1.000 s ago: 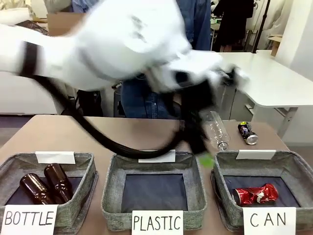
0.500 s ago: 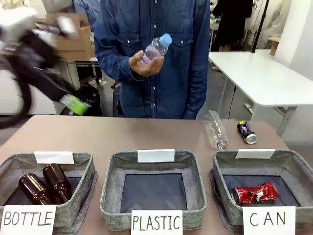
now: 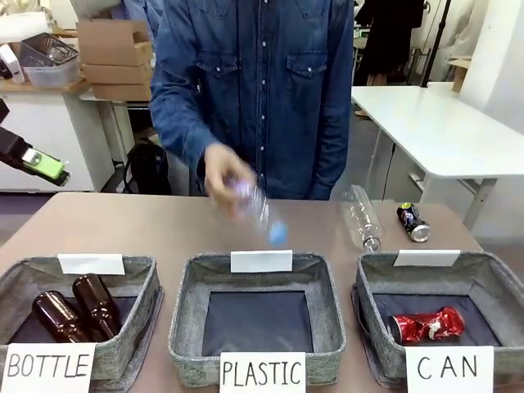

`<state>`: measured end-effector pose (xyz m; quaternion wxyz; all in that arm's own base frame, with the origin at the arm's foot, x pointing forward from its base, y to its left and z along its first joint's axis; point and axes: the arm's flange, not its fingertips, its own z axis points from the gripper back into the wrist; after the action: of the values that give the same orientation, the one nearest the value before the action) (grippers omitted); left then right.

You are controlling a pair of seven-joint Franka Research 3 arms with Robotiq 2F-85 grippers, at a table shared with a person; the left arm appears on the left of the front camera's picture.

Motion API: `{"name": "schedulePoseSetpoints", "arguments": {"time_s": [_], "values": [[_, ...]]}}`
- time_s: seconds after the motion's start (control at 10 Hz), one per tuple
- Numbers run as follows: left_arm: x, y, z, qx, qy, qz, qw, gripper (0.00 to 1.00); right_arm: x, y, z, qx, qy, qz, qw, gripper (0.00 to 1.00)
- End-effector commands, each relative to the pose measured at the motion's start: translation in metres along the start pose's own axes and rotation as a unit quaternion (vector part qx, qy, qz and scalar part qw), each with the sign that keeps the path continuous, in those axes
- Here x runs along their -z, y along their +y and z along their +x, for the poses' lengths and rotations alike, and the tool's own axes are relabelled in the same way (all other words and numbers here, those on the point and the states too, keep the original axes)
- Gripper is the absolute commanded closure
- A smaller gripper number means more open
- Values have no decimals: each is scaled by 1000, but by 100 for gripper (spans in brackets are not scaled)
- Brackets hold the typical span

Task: Sort the can waste into the basket.
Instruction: Pick up the can waste from the table and place it in the right Fabric basket.

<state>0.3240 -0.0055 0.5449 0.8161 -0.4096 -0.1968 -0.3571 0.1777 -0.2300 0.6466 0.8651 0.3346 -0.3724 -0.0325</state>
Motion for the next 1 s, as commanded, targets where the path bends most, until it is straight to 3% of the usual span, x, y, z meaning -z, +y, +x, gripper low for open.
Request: {"name": "schedulePoseSetpoints", "arguments": {"time_s": [0.0, 0.1, 0.3, 0.4, 0.5, 0.6, 0.7, 0.8, 0.9], "values": [[30, 16, 2, -33, -22, -157, 987, 0, 55, 23, 11, -55, 59, 112, 990, 0], [33, 30, 12, -74, -92, -175, 977, 0, 120, 41, 8, -66, 133, 193, 970, 0], [16, 46, -1, -128, -182, -242, 944, 0, 203, 57, -11, -58, 195, 255, 945, 0], [15, 51, -6, -174, -222, -279, 918, 0, 230, 65, -15, -40, 191, 281, 939, 0], [20, 55, -7, -241, -228, -272, 903, 0, 245, 77, -14, -12, 162, 290, 943, 0], [23, 60, -6, -288, -212, -273, 893, 0, 253, 84, -8, 16, 119, 260, 958, 0], [24, 63, -3, -288, -186, -251, 905, 0, 258, 81, -1, 81, 81, 210, 971, 0], [15, 72, -14, -231, -211, -277, 909, 0, 262, 74, 4, 119, 27, 139, 983, 0], [15, 72, -14, -231, -211, -277, 909, 0, 263, 73, -12, 30, 137, 261, 955, 0]]}}
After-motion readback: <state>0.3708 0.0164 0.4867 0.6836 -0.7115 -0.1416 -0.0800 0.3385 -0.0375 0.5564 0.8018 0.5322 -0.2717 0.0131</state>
